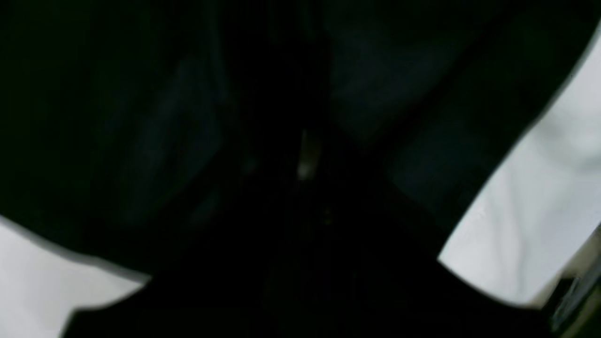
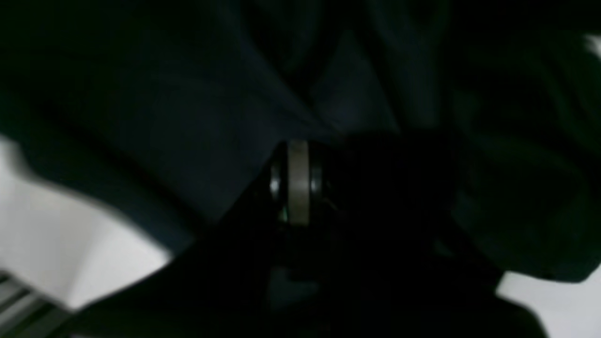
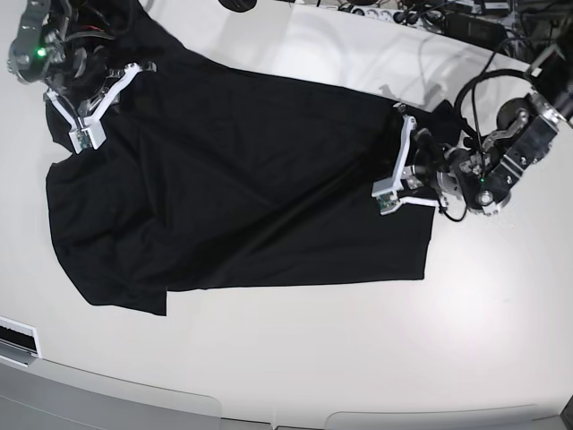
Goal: Layout the t-shirt on the table in an organized manner, then fold the t-shirt properly
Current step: 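Grasp the shirt edge with the left gripper and pull both grippers apart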
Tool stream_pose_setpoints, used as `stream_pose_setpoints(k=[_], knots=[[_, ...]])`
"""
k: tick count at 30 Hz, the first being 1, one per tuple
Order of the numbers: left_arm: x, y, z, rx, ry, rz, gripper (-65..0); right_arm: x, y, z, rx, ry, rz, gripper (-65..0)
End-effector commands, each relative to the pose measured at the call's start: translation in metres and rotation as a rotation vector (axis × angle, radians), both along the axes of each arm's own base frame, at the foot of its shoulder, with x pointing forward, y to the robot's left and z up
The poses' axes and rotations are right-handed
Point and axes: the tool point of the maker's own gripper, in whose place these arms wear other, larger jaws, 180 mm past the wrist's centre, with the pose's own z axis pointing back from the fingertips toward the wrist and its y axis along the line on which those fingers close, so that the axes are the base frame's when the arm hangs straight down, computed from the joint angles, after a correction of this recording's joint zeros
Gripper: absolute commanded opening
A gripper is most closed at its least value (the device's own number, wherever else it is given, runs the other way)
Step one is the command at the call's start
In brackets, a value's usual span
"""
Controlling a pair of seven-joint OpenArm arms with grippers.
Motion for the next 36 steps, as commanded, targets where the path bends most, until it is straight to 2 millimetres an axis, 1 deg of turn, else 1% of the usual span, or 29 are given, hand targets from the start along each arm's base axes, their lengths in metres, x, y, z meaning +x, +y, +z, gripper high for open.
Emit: stream_pose_setpoints(k=[1,3,6,9,11,12,13,15,19,21,22,24,26,29,30,32,34,36], knots=[[0.016,0.013,0.0,0.039,-0.038,0.028,-65.0,0.013,-0.001,0.005,0.008,-0.042,0.006,-65.0],[0.02,0.019,-0.012,0.043,-0.048,0.05,-65.0,0.017,-0.002,-0.001,0.013,-0.028,0.01,-65.0],[0.024,0.026,-0.028,0.05,-0.051,0.075,-65.0,0.023,-0.009,-0.005,-0.01,-0.019,0.011,-65.0],[0.031,0.035,-0.037,0.079,-0.061,0.088,-65.0,0.022,-0.028,-0.007,-0.083,0.001,-0.056,-65.0],[0.041,0.045,-0.037,0.119,-0.092,0.093,-65.0,0.017,-0.046,-0.01,-0.154,0.041,-0.141,-65.0],[0.049,0.05,-0.034,0.141,-0.116,0.098,-65.0,0.013,-0.054,-0.012,-0.182,0.062,-0.179,-65.0],[0.057,0.054,-0.029,0.154,-0.139,0.109,-65.0,0.011,-0.057,-0.012,-0.19,0.074,-0.204,-65.0],[0.073,0.058,-0.019,0.16,-0.177,0.124,-65.0,0.012,-0.058,-0.012,-0.192,0.072,-0.212,-65.0],[0.105,0.061,0.009,0.163,-0.207,0.163,-65.0,0.025,-0.059,-0.006,-0.192,0.047,-0.214,-65.0],[0.117,0.059,0.025,0.157,-0.193,0.187,-65.0,0.032,-0.063,0.0,-0.199,0.031,-0.212,-65.0],[0.12,0.057,0.033,0.154,-0.176,0.189,-65.0,0.035,-0.065,0.003,-0.202,0.021,-0.209,-65.0],[0.121,0.051,0.048,0.136,-0.133,0.169,-65.0,0.04,-0.061,0.013,-0.178,-0.005,-0.155,-65.0],[0.118,0.042,0.063,0.084,-0.084,0.137,-65.0,0.042,-0.05,0.024,-0.134,-0.025,-0.063,-65.0],[0.102,0.024,0.082,-0.048,0.013,0.07,-65.0,0.039,-0.028,0.041,-0.057,-0.063,0.074,-65.0],[0.096,0.021,0.086,-0.079,0.052,0.08,-65.0,0.034,-0.019,0.046,-0.024,-0.071,0.133,-65.0],[0.081,0.018,0.092,-0.124,0.144,0.093,-65.0,0.017,0.003,0.053,0.056,-0.065,0.269,-65.0],[0.069,0.02,0.098,-0.158,0.216,0.106,-65.0,0.002,0.016,0.056,0.148,-0.031,0.286,-65.0],[0.066,0.026,0.103,-0.182,0.239,0.127,-65.0,-0.011,0.026,0.055,0.211,-0.003,0.29,-65.0]])
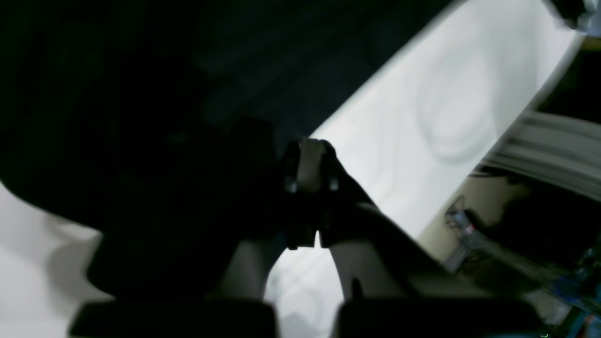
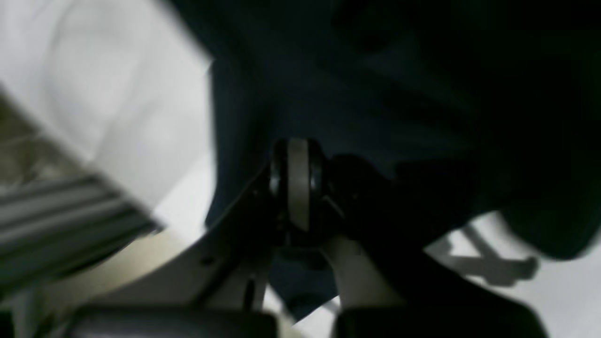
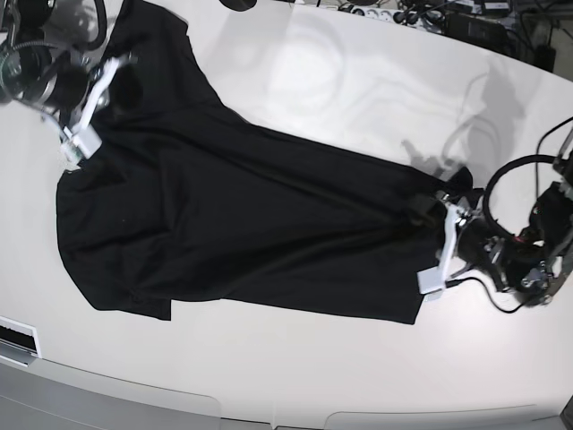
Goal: Layout the t-shirt on the table in an organized manner, then fold the t-shirt properly
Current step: 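Grasp the shirt edge with the left gripper and pull both grippers apart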
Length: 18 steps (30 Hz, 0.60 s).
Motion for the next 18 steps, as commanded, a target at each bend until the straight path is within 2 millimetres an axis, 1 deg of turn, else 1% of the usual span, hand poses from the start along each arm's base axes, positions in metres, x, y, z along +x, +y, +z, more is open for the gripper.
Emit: stream_pose_setpoints(k=[1,4,6,7,9,11,14,18], knots=[[0.014,0.003,0.019,-0.03,-0.048,0.018,-65.0,0.001,0.003,0.007,0.023,-0.022,0.013,-65.0],[0.014,0.017,0.021,-0.012,-0.051,0.042,-65.0,-0.017,0.016,0.0,0.049,0.026,0.045,-65.0],[0.013,0.026,0.021,0.001,-0.051,0.053,-65.0,-0.029,0.03,-0.005,0.071,0.06,0.083,-65.0],[0.013,0.029,0.022,0.003,-0.05,0.06,-65.0,-0.036,0.038,-0.007,0.084,0.076,0.107,-63.2],[0.012,0.03,0.025,-0.009,-0.047,0.07,-65.0,-0.046,0.054,-0.01,0.106,0.102,0.154,-56.9],[0.012,0.031,0.024,-0.007,-0.047,0.071,-65.0,-0.054,0.063,-0.015,0.093,0.122,0.2,-55.1],[0.012,0.031,0.024,-0.007,-0.047,0.072,-65.0,-0.061,0.062,-0.027,0.005,0.136,0.26,-53.4],[0.014,0.029,0.025,-0.018,-0.054,0.076,-65.0,-0.065,0.053,-0.038,-0.109,0.141,0.307,-46.7]])
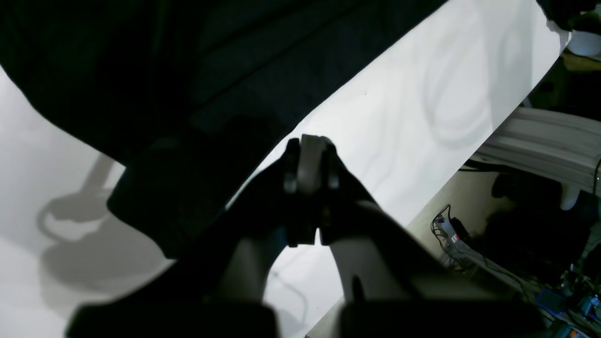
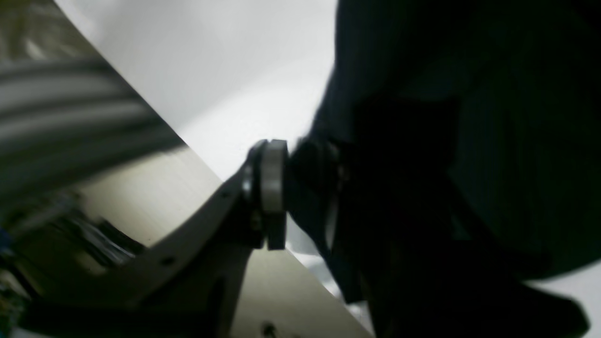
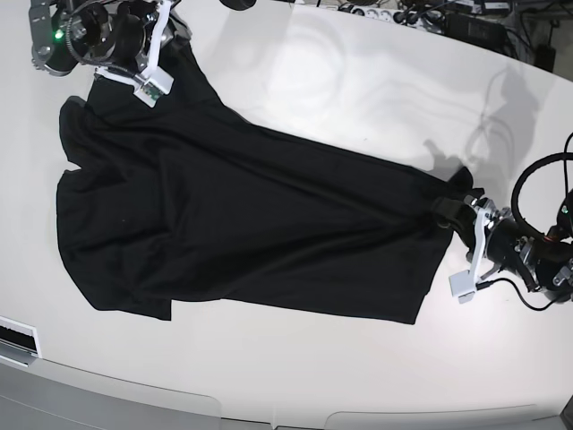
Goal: Layout the t-shirt on the table in an organized manner, then fold the t-shirt properly
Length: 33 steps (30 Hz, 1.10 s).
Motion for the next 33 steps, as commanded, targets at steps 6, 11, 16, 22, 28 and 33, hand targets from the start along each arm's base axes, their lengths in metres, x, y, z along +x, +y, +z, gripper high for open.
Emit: stream_pose_setpoints(k=[6,11,16,22,28,33], knots=[[0.019,-0.008,0.017,-0.049,-0.075,0.015,-65.0,0.007,0.002,0.005,0.013,-0.047,0.006,-40.6],[0.019,-0.008,0.017,-0.051,-0.075,0.014,-65.0,0.008,-0.007,0.001,-0.042,-0.045,-0.012,-40.6],[0.019,-0.008,0.017,-0.051,-0.074,0.015,-65.0,0.006,-0.021,-0.005,-0.118,-0.026,-0.097,-40.6],[0.019,-0.008,0.017,-0.05,-0.074,0.015,-65.0,0.007,-0.015,0.005,-0.094,-0.033,-0.176,-40.6],[0.01,-0.006,0.009,-0.047,-0.049,0.018,-65.0,0.009,-0.023,0.02,-0.153,-0.082,-0.223,-40.6],[-0.006,-0.007,-0.005,-0.048,-0.004,0.018,-65.0,0.013,-0.072,0.018,-0.329,-0.119,-0.391,-40.5]])
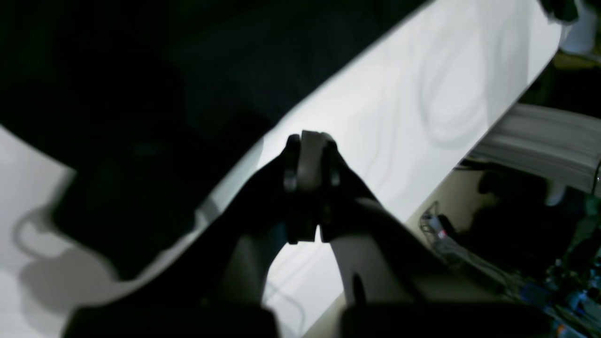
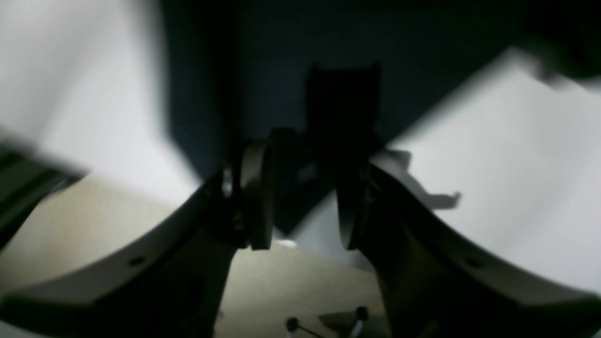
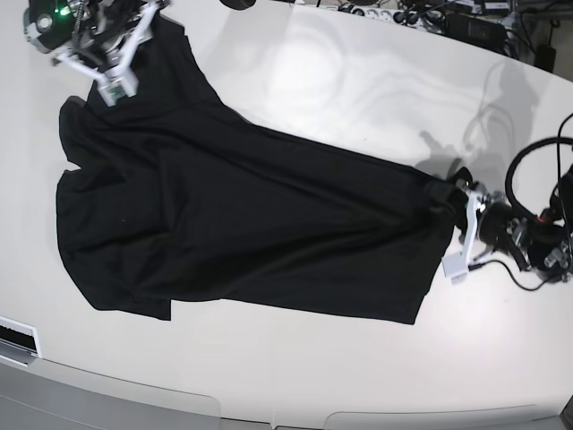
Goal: Layout the t-shirt on the table in an organized manner, then fold the t-shirt properly
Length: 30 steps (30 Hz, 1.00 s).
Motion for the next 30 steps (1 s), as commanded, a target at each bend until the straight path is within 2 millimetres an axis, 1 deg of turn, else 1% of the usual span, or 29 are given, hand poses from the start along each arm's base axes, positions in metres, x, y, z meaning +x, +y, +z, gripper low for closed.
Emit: stream_pose_setpoints(k=[1,4,6,9,11,15,17,19,21,24,26,28,30], knots=[[0.012,0.001,0.014,-0.019,-0.041,0.009,-65.0,0.004,-0.006,0.006,-0.007,-0.032,-0.031,-39.7],[0.011,0.001,0.013,-0.018,-0.039,0.009,-65.0,0.009,-0.027,0.011,-0.025,-0.082,-0.162,-32.9],[0.013,0.001,0.014,-0.021,-0.044,0.013,-65.0,0.012,-0.036,0.015,-0.01,-0.125,-0.231,-32.6],[0.02,0.002,0.02,-0.035,-0.067,0.031,-65.0,0.015,-0.036,0.023,0.086,-0.187,-0.315,-32.6],[0.027,0.003,0.027,-0.05,-0.09,0.05,-65.0,0.017,-0.039,0.028,0.126,-0.226,-0.363,-32.6],[0.045,0.007,0.045,-0.084,-0.15,0.1,-65.0,0.018,-0.054,0.037,0.158,-0.295,-0.452,-32.6],[0.053,0.01,0.054,-0.101,-0.182,0.124,-65.0,0.017,-0.062,0.036,0.184,-0.304,-0.492,-32.6],[0.06,0.013,0.062,-0.114,-0.208,0.147,-65.0,0.015,-0.064,0.028,0.225,-0.298,-0.524,-32.6],[0.065,0.017,0.069,-0.123,-0.228,0.165,-65.0,0.011,-0.066,0.011,0.261,-0.267,-0.565,-32.6],[0.067,0.018,0.072,-0.125,-0.236,0.172,-65.0,0.01,-0.058,-0.017,0.351,-0.215,-0.6,-32.6],[0.067,0.017,0.071,-0.128,-0.236,0.171,-65.0,0.01,-0.051,-0.031,0.402,-0.182,-0.611,-32.6],[0.067,0.017,0.071,-0.129,-0.236,0.171,-65.0,0.015,-0.044,-0.037,0.453,-0.173,-0.617,-32.6],[0.067,0.017,0.071,-0.128,-0.237,0.171,-65.0,0.019,-0.039,-0.039,0.481,-0.177,-0.614,-32.6]])
